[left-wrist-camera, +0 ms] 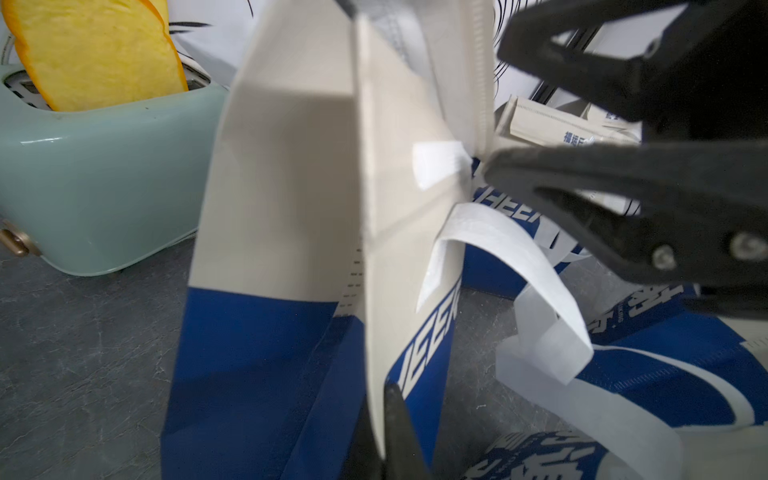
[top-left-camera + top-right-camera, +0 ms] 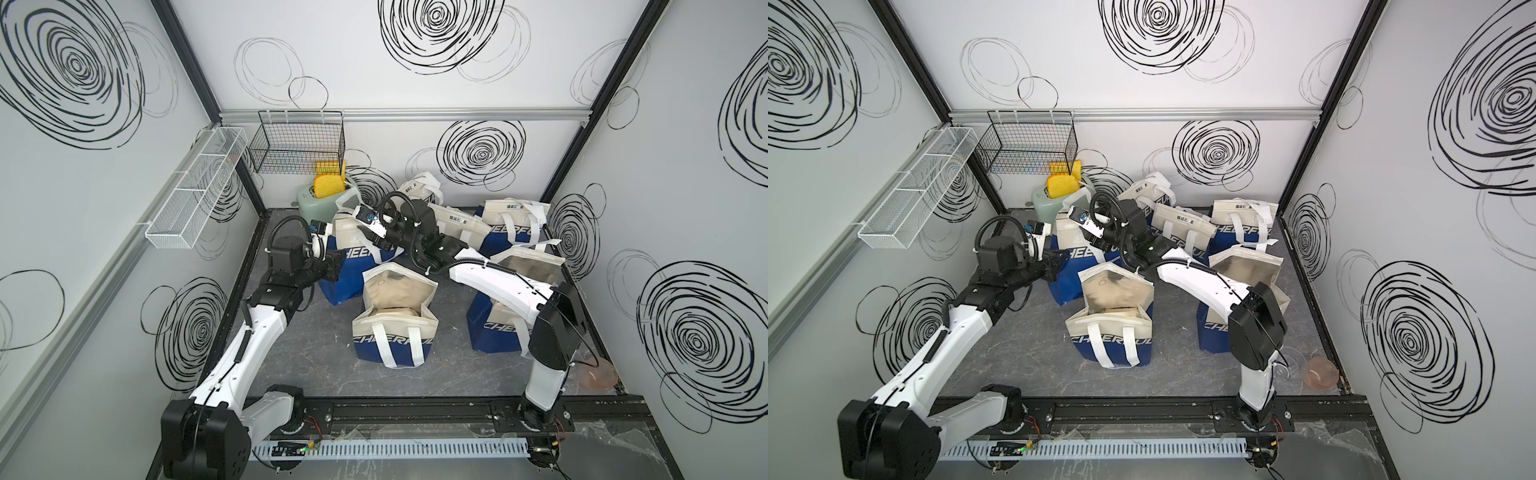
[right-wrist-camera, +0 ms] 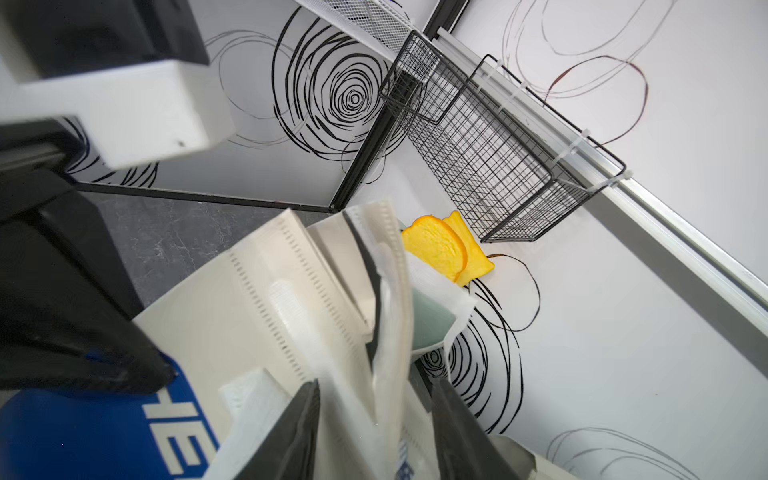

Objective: Open the takeout bag
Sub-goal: Open the takeout bag at the center of the board.

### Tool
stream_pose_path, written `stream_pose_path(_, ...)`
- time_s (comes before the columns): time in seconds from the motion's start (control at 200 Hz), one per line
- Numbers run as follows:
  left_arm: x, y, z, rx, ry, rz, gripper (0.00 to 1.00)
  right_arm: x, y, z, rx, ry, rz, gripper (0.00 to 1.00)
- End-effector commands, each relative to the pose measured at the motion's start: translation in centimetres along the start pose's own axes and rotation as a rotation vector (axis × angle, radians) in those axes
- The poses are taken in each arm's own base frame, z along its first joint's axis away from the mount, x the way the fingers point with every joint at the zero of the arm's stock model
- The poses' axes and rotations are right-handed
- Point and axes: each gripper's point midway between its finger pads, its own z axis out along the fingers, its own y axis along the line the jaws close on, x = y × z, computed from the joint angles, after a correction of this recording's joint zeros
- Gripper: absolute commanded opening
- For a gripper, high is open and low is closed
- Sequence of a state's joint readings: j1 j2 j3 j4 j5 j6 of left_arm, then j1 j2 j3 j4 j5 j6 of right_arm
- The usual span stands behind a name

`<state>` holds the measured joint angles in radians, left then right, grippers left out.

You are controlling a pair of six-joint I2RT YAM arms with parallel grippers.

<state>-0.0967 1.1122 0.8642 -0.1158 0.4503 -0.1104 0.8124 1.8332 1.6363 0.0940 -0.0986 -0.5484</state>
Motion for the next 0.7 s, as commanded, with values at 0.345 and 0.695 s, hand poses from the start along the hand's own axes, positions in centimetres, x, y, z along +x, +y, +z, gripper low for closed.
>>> stream_pose_path(0.345,-1.3,-0.7,-0.3,0.025,-0.038,0.067,0.00,0.4,-1.5,-0.3,0.032,0.003,0.015,0.39)
stream_pose_path(0.695,-2.0,-0.6,-0.5,0.020,-0.052,0.067,0.00,2.0,0.3,-0.6,-0.024,0.032,0.044,0.31)
